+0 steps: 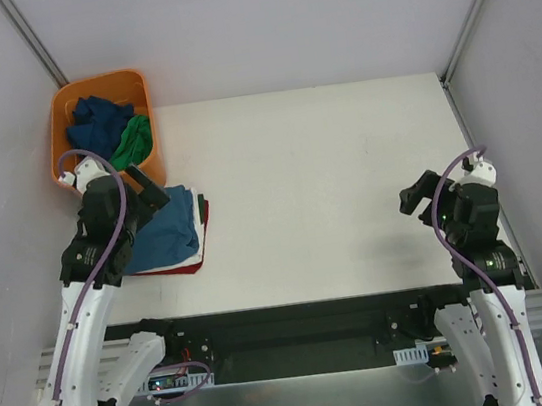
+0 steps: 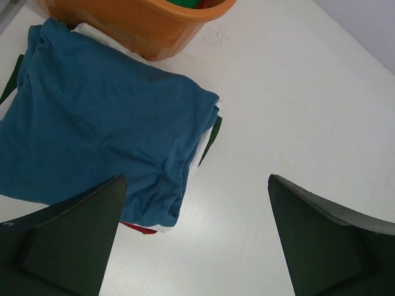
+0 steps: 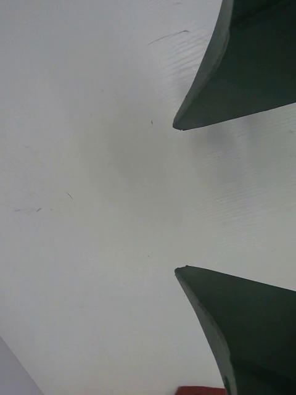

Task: Fold and stack the t-shirts
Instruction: Grab crumpled tshirt from bin with the left arm

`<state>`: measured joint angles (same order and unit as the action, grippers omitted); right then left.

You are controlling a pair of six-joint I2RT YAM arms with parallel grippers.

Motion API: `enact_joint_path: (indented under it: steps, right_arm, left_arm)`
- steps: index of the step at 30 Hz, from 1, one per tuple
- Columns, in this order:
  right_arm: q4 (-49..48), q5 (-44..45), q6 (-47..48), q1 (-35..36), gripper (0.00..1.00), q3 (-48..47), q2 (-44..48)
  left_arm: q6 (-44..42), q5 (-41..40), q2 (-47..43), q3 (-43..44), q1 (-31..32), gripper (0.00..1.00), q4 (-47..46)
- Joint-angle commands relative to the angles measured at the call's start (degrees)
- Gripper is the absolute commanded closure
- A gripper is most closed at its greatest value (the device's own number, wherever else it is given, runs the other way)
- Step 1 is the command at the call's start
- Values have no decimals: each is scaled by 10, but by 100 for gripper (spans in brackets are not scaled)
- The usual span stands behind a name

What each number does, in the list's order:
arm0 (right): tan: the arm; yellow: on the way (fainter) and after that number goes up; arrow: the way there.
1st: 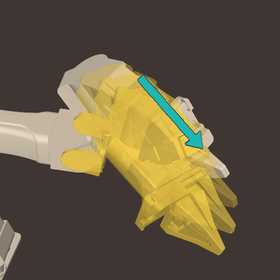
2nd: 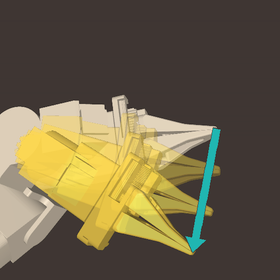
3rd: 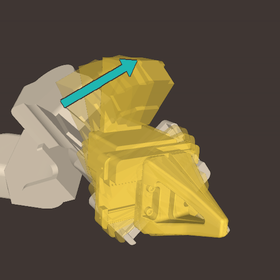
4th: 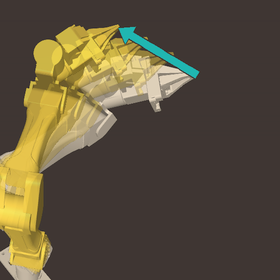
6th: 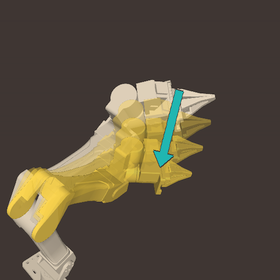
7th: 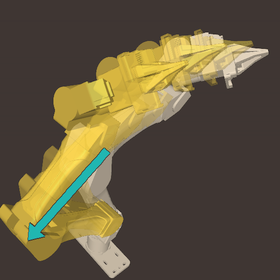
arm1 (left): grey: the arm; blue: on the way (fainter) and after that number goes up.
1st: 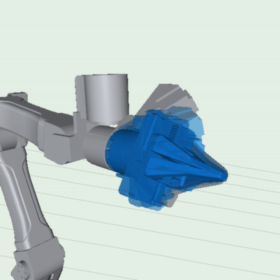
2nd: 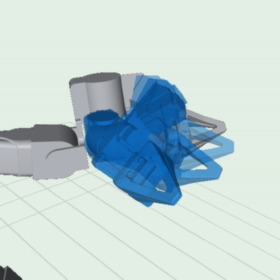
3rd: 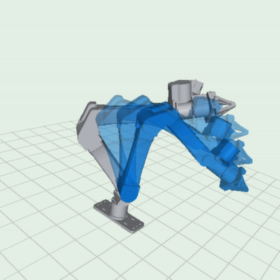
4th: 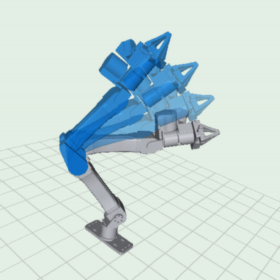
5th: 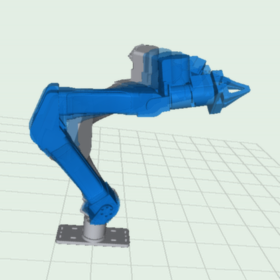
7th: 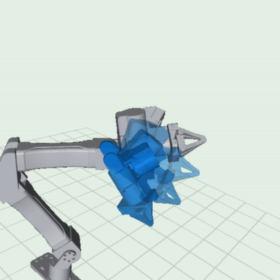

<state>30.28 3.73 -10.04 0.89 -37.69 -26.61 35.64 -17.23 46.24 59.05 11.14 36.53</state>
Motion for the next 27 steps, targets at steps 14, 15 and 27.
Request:
enact_joint_path:
  steps: [14,15,27]
  right_arm:
    - [-54,-150,51,-1,4,3,-50]
    - [-55,-155,51,-1,4,3,-58]
    - [-57,-267,64,3,4,-12,-100]
  left_arm:
    - [-82,-60,405,328,-108,1,-53]
    - [-80,-47,423,344,-128,1,-59]
    - [-203,-84,727,606,-190,1,-63]
